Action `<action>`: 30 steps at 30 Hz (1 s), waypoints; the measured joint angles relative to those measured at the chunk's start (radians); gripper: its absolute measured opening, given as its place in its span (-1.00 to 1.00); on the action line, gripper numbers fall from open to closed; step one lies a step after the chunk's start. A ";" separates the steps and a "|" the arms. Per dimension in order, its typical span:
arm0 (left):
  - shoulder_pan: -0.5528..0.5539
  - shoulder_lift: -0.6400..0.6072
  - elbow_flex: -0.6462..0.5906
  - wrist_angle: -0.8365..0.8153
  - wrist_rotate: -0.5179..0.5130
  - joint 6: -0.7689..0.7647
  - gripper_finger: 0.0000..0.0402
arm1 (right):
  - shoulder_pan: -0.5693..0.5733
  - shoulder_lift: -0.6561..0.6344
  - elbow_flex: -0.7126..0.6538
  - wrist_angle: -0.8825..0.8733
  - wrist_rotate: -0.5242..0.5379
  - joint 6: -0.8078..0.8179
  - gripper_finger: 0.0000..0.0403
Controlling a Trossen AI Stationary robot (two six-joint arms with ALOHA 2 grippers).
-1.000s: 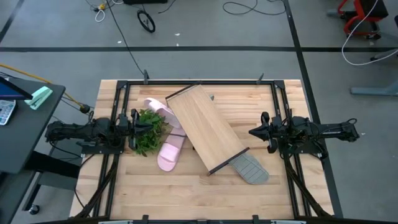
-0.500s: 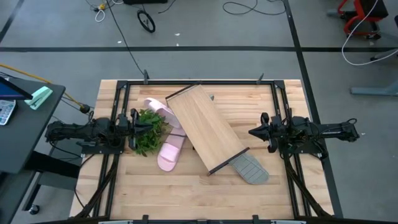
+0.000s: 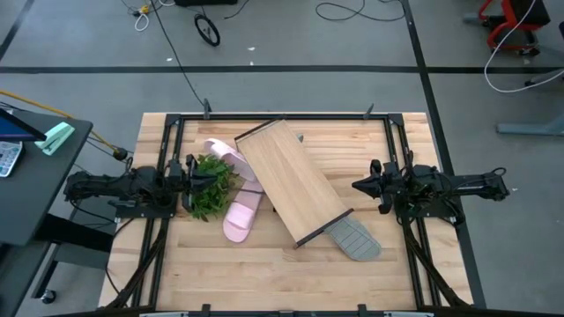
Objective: Pick and place slides into the shelf
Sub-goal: Put the bottom gray slide on the shelf
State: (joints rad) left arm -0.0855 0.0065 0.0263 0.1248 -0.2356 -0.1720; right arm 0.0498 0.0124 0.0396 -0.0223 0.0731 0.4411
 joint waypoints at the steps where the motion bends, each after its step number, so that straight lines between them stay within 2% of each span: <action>1: 0.000 0.001 0.019 -0.018 0.000 0.003 -0.85 | 0.000 0.000 0.010 -0.006 0.000 -0.011 -0.93; 3: 0.000 -0.001 0.082 -0.084 -0.003 0.023 -0.84 | 0.000 0.000 0.044 -0.042 0.000 -0.041 -0.93; 8: 0.000 0.022 0.270 -0.387 -0.030 0.007 -0.87 | 0.000 0.000 0.188 -0.247 -0.002 -0.084 -0.93; 12: 0.000 0.065 0.415 -0.524 -0.055 0.008 -0.91 | 0.000 0.000 0.332 -0.405 -0.032 -0.102 -0.93; 22: 0.000 0.249 0.715 -0.741 -0.112 0.052 -0.88 | 0.000 0.004 0.649 -0.746 -0.120 0.003 -0.93; 30: 0.001 0.428 0.864 -0.864 -0.146 0.041 -0.91 | 0.000 0.088 0.824 -0.969 -0.202 0.037 -0.93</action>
State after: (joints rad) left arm -0.0841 0.4350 0.8903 -0.7388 -0.3820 -0.1310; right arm 0.0502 0.1009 0.8639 -0.9909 -0.1287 0.4779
